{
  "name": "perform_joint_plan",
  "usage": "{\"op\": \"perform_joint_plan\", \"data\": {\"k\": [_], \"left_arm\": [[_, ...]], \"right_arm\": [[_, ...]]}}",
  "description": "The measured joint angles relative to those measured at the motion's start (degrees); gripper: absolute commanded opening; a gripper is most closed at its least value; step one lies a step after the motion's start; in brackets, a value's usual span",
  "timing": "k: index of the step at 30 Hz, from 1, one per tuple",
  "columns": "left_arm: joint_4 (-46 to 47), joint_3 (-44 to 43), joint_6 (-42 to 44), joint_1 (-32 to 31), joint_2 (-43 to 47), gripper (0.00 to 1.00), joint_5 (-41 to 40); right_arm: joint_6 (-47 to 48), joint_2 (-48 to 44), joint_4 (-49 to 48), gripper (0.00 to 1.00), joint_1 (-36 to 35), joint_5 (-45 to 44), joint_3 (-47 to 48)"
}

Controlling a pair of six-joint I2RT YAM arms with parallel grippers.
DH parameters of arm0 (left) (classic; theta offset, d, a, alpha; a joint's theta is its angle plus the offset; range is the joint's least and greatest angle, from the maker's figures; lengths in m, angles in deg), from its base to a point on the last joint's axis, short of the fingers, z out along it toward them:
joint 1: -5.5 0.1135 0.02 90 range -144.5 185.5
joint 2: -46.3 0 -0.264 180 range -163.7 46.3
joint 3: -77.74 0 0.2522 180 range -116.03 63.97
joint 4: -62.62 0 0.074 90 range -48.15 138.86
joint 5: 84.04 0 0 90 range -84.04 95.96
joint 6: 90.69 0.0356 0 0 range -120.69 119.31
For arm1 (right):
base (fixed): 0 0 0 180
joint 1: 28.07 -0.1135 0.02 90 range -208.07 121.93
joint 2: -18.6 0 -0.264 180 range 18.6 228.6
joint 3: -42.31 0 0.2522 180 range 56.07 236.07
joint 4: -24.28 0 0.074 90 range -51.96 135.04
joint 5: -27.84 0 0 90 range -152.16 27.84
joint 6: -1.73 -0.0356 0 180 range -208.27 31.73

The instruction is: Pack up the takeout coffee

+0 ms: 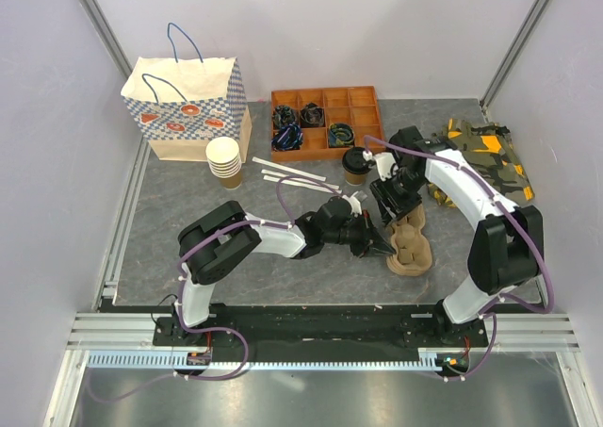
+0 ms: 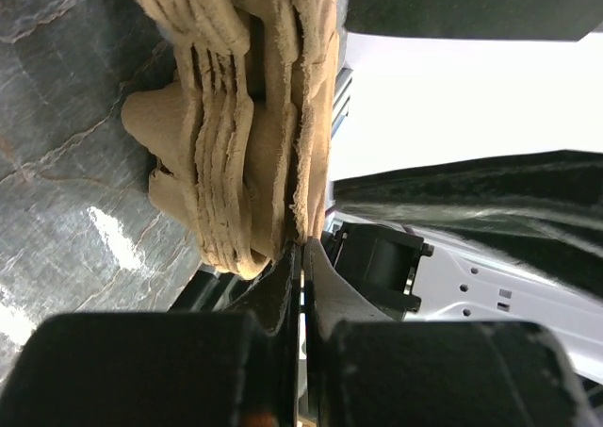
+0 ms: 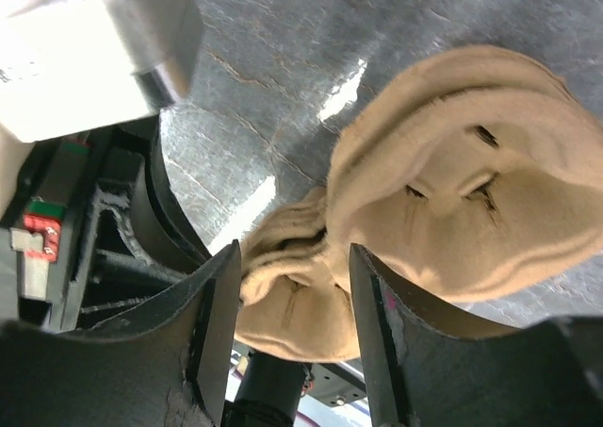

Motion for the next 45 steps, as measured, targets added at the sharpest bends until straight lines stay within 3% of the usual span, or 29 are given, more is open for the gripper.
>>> {"op": "perform_joint_plan", "data": {"k": [9, 18, 28, 45], "left_arm": [[1.2, 0.0, 1.7, 0.1, 0.0, 0.02, 0.0], [2.1, 0.0, 1.7, 0.2, 0.0, 0.02, 0.0], [4.4, 0.8, 1.6, 1.0, -0.3, 0.02, 0.1], [6.0, 1.0, 0.7, 1.9, -1.1, 0.02, 1.0]], "right_arm": [[2.9, -0.7, 4.4, 0.42, 4.8, 1.7, 2.8], [9.5, -7.9, 8.5, 0.47, 5.7, 4.6, 1.2], [20.6, -15.1, 8.2, 0.49, 4.4, 7.0, -11.1], [22.7, -15.9, 4.2, 0.53, -4.1, 5.5, -13.4]]}}
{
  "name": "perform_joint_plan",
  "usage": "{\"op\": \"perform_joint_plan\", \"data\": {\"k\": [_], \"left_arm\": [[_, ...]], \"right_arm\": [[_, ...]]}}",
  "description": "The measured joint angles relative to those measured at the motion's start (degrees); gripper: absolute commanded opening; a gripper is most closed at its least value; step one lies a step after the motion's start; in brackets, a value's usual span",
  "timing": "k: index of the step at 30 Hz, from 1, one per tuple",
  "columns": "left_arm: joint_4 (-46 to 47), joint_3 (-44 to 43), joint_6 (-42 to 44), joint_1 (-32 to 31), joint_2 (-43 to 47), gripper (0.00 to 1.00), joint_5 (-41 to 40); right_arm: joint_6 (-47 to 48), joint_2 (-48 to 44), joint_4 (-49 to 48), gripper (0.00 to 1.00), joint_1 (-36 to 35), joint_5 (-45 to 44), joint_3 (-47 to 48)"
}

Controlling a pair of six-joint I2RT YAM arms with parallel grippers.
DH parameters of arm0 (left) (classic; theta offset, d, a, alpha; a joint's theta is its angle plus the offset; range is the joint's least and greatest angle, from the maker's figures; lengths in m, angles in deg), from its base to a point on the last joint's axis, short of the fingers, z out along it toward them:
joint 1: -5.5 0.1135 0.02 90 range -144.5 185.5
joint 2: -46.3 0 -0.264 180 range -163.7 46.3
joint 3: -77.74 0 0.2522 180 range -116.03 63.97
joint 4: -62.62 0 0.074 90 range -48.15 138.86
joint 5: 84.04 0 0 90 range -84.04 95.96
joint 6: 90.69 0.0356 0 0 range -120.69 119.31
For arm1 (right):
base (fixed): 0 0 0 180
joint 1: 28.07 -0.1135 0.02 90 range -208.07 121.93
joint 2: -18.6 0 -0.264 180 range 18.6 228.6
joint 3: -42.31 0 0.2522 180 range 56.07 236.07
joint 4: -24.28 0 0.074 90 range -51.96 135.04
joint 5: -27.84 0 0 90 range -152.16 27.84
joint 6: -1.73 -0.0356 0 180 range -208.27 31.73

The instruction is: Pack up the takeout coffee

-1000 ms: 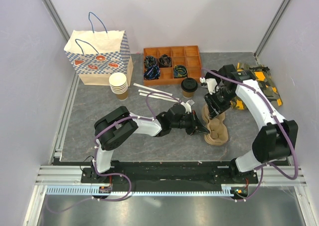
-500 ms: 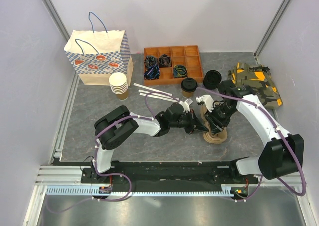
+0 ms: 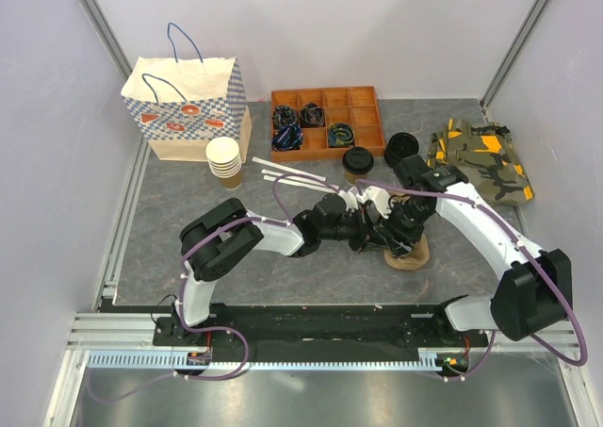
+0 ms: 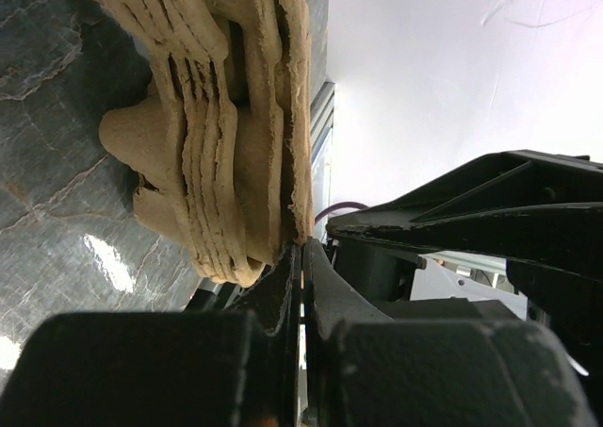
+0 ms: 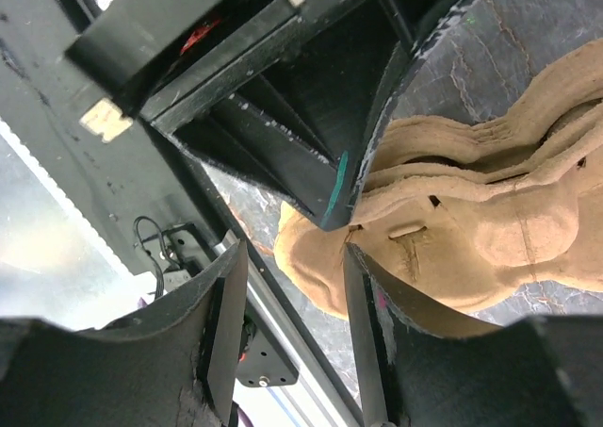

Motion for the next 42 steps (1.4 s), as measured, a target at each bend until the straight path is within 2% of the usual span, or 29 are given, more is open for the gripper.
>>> {"op": "perform_joint_plan", "data": {"k": [8, 14, 16, 17, 20, 22, 23, 26, 32, 39, 42], "left_arm": [[0.7, 0.2, -1.0, 0.6, -0.3, 0.02, 0.0], [1.2, 0.7, -1.5, 1.4, -0.3, 0.02, 0.2], [1.3, 0.7, -1.6, 1.5, -0.3, 0.02, 0.2], [1.4, 0.7, -1.6, 1.6, -0.4, 0.02, 0.1], [1.6, 0.7, -1.7, 1.8, -0.6, 0.02, 0.0], [1.7, 0.7, -1.9, 1.9, -0.7, 0.12, 0.0], [1.7, 0.7, -1.9, 1.9, -0.7, 0.29, 0.0], [1.8, 0.9, -2.4, 2.0, -0.8, 0.48, -0.1], [2.5, 1.1, -3.0, 3.0, -0.9, 0.56, -0.1], [2.6, 1.1, -3.1, 3.4, -1.6, 0.57, -0.1], [3.2, 1.3, -3.1, 3.6, -1.7, 0.54, -0.1]], "right_arm": [[-3.1, 1.9, -3.4, 0.53, -2.5, -4.0, -0.9], [-4.5, 2.6, -5.5, 0.41, -4.4, -6.7, -1.4], [-5.2, 2.6, -5.7, 0.31, -4.5, -6.9, -1.4], [-5.2, 2.6, -5.8, 0.20, -4.5, -7.0, -1.4], [-6.1, 2.6, -5.8, 0.00, -4.6, -7.2, -1.4], [-6.4, 2.6, -6.2, 0.00, -4.6, -7.6, -1.4], [-6.5, 2.6, -6.3, 0.00, -4.6, -7.8, -1.4], [-6.6, 2.6, -6.3, 0.00, -4.6, -8.2, -1.4], [-6.6, 2.1, -6.4, 0.00, -4.6, -8.9, -1.6], [-6.8, 0.7, -6.5, 0.00, -4.6, -9.0, -1.6], [-6.9, 0.5, -6.5, 0.00, -4.6, -9.2, -1.6]]}}
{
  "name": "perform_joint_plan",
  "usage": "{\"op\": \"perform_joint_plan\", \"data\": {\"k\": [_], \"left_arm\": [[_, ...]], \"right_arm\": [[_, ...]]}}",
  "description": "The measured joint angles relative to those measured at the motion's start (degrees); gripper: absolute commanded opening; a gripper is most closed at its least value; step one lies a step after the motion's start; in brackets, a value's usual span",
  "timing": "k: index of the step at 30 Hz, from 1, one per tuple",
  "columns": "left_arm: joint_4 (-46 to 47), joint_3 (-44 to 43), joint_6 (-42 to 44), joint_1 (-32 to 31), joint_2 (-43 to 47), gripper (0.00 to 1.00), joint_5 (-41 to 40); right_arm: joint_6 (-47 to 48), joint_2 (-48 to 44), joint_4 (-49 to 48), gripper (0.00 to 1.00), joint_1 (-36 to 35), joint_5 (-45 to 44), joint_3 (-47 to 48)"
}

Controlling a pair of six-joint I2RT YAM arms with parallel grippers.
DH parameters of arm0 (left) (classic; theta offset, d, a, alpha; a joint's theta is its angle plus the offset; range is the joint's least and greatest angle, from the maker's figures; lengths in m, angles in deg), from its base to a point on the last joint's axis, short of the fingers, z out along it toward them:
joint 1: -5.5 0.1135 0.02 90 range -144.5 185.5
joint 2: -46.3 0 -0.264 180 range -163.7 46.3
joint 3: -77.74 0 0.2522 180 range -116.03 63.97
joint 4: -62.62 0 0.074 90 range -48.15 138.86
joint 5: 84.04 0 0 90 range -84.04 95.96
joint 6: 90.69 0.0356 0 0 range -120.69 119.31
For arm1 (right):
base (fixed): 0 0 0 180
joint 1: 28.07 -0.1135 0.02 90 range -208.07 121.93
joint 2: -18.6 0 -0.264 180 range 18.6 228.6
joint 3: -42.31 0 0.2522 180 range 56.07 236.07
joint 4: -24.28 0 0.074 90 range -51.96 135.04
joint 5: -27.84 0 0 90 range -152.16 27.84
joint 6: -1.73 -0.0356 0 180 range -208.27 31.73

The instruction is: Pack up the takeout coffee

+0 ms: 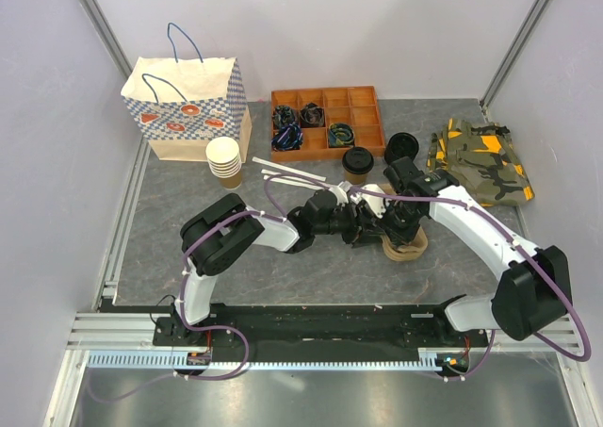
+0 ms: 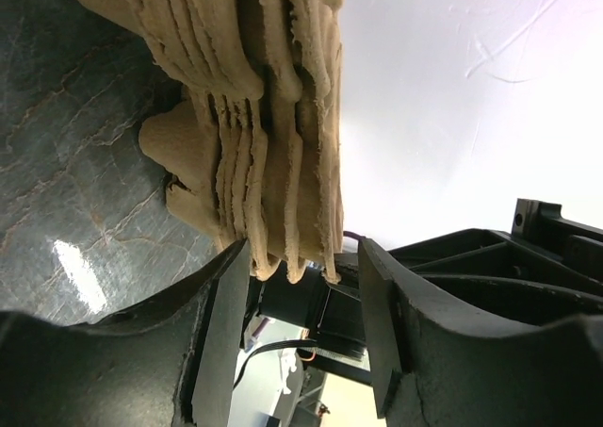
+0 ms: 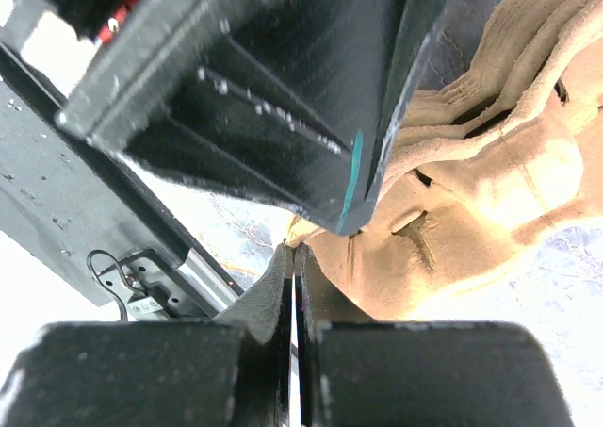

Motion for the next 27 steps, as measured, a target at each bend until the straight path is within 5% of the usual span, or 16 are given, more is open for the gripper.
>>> {"op": "perform_joint_plan", "data": {"k": [17, 27], "left_arm": [[2.7, 5.0, -0.5, 2.8, 4.5, 0.02, 1.6], [4.0, 0.4, -0.6, 1.8, 0.7, 0.02, 3.1]], "right_arm": [[-0.4, -0.5, 0.0, 0.00, 0.0, -0.4, 0.0], [-1.1, -0.5, -0.1, 0.00, 0.0, -0.3, 0.0]]}}
